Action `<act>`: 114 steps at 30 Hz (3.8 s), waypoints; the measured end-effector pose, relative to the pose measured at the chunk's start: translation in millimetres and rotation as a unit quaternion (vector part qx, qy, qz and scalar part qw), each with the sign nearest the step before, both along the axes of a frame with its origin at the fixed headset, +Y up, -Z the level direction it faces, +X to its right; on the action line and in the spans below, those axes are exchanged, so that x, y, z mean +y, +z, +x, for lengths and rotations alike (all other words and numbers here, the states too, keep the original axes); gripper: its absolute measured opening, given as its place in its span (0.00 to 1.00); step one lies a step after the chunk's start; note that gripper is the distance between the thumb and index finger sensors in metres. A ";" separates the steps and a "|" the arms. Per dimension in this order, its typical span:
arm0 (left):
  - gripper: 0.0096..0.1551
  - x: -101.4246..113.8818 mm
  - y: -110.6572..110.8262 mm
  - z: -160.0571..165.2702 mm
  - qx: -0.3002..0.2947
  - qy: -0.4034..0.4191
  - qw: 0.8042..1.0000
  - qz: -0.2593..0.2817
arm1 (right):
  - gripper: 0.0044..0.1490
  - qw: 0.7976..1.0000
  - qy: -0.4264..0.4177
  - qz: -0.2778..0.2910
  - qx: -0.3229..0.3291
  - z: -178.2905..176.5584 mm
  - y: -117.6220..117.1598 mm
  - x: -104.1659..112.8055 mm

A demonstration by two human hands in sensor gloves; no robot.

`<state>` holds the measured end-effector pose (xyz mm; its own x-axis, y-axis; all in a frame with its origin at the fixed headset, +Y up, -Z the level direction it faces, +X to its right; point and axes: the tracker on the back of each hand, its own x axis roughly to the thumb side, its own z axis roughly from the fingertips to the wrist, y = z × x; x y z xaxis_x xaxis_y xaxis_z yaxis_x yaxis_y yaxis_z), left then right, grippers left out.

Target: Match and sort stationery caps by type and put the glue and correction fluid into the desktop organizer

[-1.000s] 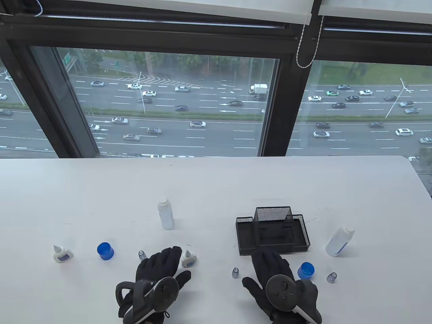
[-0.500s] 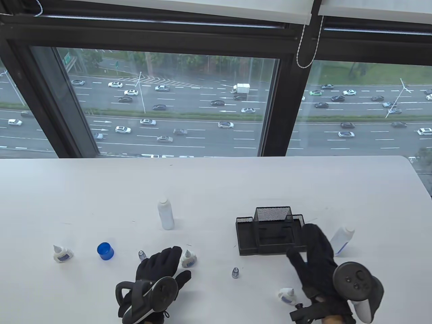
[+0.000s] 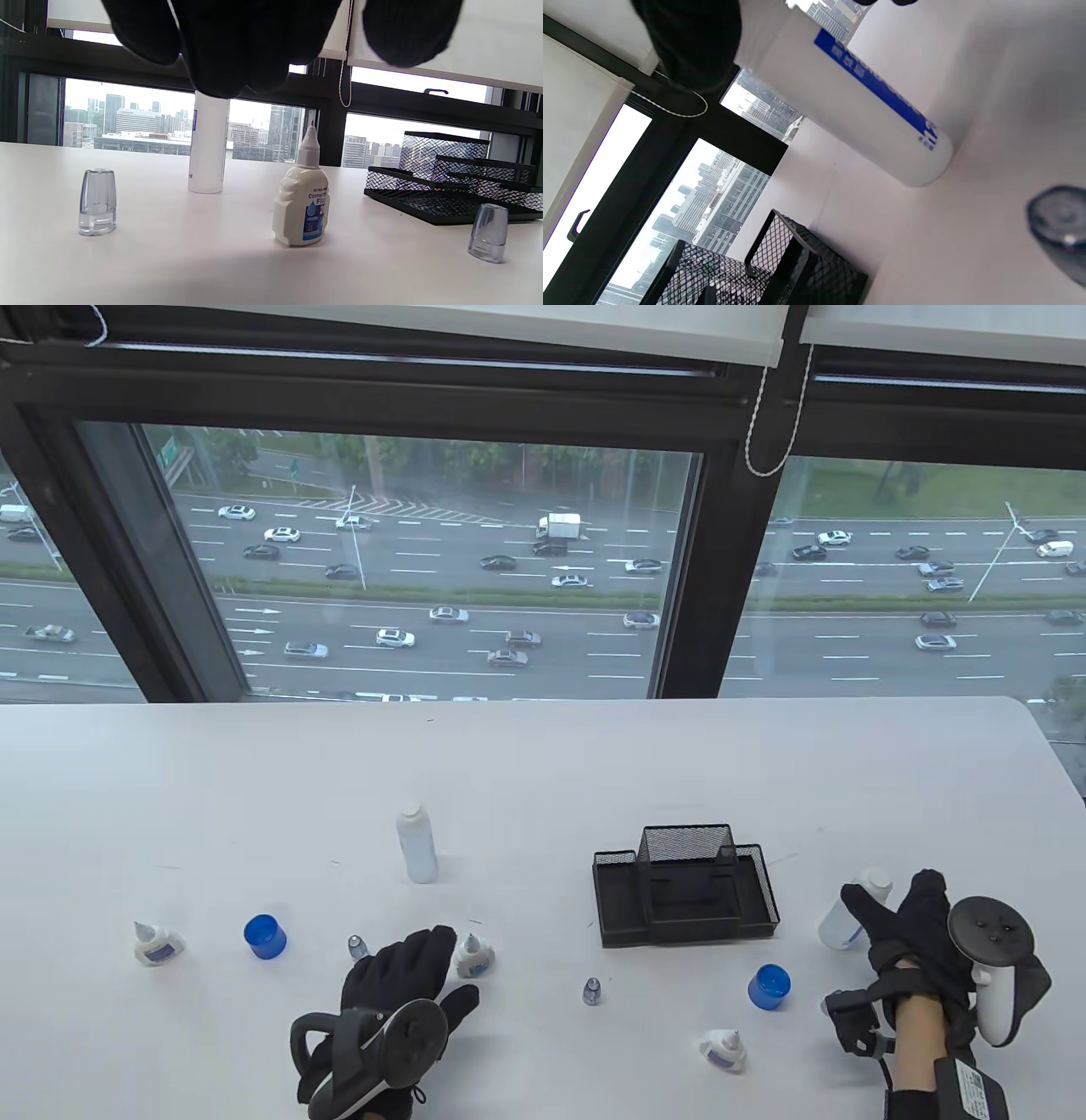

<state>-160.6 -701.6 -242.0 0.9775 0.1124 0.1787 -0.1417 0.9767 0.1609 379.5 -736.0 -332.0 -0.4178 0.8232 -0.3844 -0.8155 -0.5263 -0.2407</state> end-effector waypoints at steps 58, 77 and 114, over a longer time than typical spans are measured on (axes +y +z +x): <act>0.42 22.3 -72.4 -117.7 0.235 0.042 0.969 -0.064 | 0.47 0.896 0.046 0.205 0.390 -278.1 86.5 40.8; 0.36 -1.4 -93.6 -132.9 0.233 -0.007 0.960 -0.154 | 0.47 0.897 0.051 0.196 0.392 -282.0 86.7 36.8; 0.41 96.5 16.1 73.7 -0.319 0.077 0.943 -0.050 | 0.47 0.888 0.059 0.197 0.411 -289.4 89.9 33.5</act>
<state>-86.9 -605.0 -225.9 0.6452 0.2905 0.7066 -0.3194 0.9427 -0.0960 90.0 -702.5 -242.1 -0.5163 0.7585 0.3977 -0.7462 -0.6263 0.2256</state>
